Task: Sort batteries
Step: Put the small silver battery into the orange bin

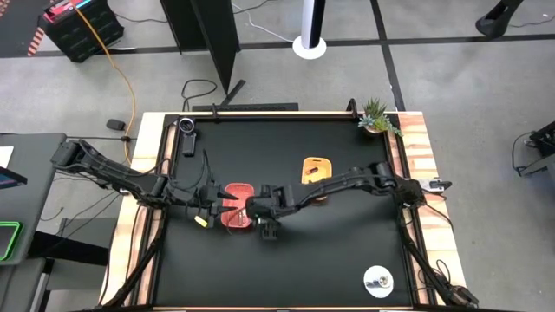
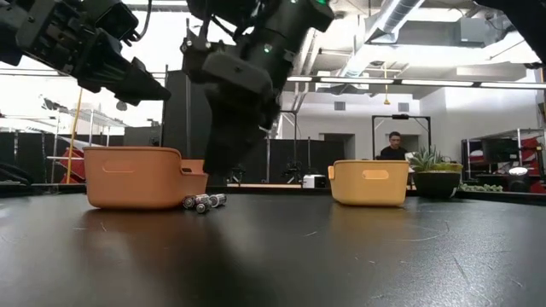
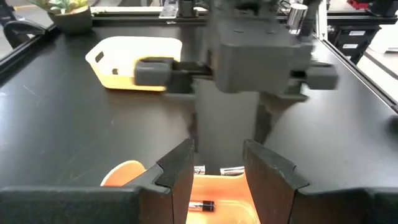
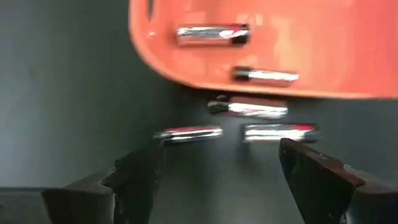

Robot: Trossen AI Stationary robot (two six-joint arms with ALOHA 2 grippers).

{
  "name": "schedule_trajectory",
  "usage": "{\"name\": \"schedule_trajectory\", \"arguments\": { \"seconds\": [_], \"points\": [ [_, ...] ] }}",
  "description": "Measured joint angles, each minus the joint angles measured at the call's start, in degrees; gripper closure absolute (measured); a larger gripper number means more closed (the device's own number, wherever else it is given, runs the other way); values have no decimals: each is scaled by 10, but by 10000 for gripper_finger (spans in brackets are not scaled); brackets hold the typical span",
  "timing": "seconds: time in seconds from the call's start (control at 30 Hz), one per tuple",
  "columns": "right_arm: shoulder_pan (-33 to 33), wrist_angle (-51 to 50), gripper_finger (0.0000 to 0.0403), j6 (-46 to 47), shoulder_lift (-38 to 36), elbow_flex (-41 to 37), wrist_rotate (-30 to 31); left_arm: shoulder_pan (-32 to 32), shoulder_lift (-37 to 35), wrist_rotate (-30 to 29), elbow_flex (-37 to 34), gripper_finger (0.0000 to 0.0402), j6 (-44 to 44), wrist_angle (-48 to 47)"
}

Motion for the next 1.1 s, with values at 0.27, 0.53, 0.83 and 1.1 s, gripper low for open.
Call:
{"name": "schedule_trajectory", "arguments": {
  "seconds": [0.27, 0.53, 0.83, 1.1],
  "points": [
    [27, 62, 73, 60, -1, -29, 0, 13, 0, 0, 0, 270, -3, 0],
    [28, 90, 73, 135, 4, -29, 17, 13, 0, 0, 0, 270, -5, 0],
    [32, 75, 73, 260, 5, -29, 65, 13, 0, 0, 0, 270, 0, 0],
    [44, 62, 74, 327, 5, -39, 117, 13, 0, 0, 0, 270, 0, 0]
  ]
}}
